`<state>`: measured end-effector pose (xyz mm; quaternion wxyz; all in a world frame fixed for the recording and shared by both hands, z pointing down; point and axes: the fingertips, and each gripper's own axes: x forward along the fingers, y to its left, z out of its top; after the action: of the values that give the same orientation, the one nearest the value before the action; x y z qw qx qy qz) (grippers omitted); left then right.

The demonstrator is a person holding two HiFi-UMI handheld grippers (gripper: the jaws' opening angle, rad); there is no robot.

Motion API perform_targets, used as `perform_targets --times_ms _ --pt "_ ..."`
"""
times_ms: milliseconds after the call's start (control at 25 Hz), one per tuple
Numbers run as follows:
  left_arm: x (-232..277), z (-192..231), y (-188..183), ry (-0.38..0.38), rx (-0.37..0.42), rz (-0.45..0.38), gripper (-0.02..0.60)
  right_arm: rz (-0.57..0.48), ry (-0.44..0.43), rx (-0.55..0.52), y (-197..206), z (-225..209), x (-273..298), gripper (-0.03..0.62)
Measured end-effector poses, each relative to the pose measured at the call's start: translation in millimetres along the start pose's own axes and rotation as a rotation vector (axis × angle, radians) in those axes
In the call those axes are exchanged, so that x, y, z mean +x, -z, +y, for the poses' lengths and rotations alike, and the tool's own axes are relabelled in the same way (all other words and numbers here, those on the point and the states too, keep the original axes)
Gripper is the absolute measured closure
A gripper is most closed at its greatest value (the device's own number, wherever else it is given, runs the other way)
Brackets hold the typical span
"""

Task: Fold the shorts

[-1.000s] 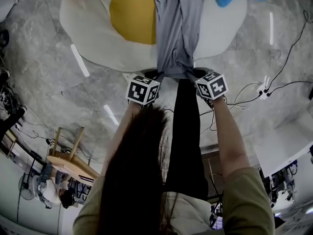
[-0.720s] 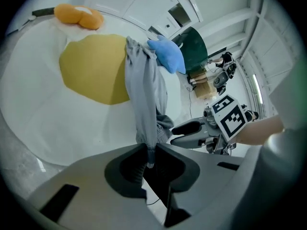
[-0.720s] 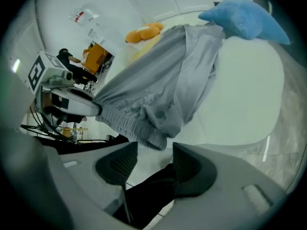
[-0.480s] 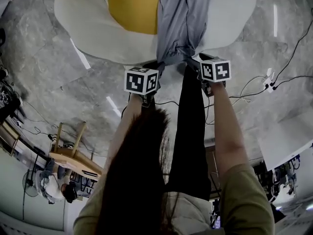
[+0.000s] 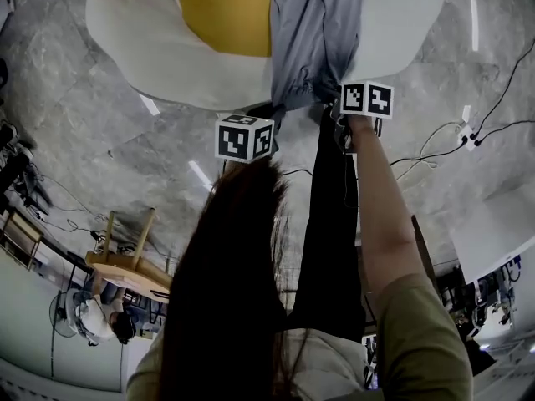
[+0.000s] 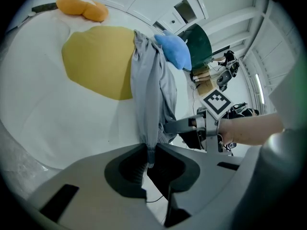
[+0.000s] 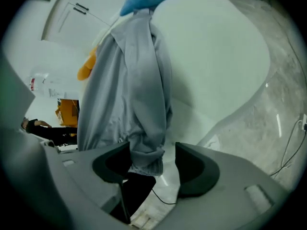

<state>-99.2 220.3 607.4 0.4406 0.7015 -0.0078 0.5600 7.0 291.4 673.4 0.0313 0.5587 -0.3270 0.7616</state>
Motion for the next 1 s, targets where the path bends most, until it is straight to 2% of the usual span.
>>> perform_targets --times_ms 80,200,240,280,320,480,560,640,720,840,920,1000 --pt "0 0 1 0.004 -0.010 0.001 0.525 0.019 0.009 0.026 13 -3 5 0.321" --pt "0 0 2 0.013 -0.014 0.008 0.525 -0.026 -0.026 0.094 15 -5 8 0.361" --pt "1 1 2 0.015 -0.013 0.010 0.525 -0.022 -0.042 0.095 16 -4 9 0.398" --pt "2 2 2 0.017 -0.009 0.014 0.525 -0.010 -0.057 0.080 18 -2 9 0.496" --pt "2 2 2 0.016 -0.005 0.017 0.525 0.003 -0.074 0.057 20 1 7 0.540" --pt "-14 1 -3 0.018 -0.024 -0.015 0.525 -0.022 -0.204 0.000 13 31 -25 0.559" --pt "-40 -6 -18 0.075 -0.072 -0.065 0.526 -0.073 -0.310 -0.020 -5 59 -60 0.560" --pt "-77 -18 -64 0.164 -0.087 -0.163 0.526 -0.139 -0.420 -0.117 -48 100 -105 0.560" --pt "-121 -32 -144 0.209 -0.007 -0.293 0.526 -0.233 -0.488 -0.301 -119 149 -156 0.560" --pt "-200 -64 -275 0.152 0.227 -0.451 0.526 -0.388 -0.527 -0.570 -228 239 -237 0.560" --pt "-259 -93 -346 0.101 0.350 -0.537 0.526 -0.478 -0.534 -0.619 -284 289 -289 0.560" --pt "-320 -126 -399 0.050 0.437 -0.616 0.526 -0.559 -0.555 -0.610 -320 333 -342 0.560"
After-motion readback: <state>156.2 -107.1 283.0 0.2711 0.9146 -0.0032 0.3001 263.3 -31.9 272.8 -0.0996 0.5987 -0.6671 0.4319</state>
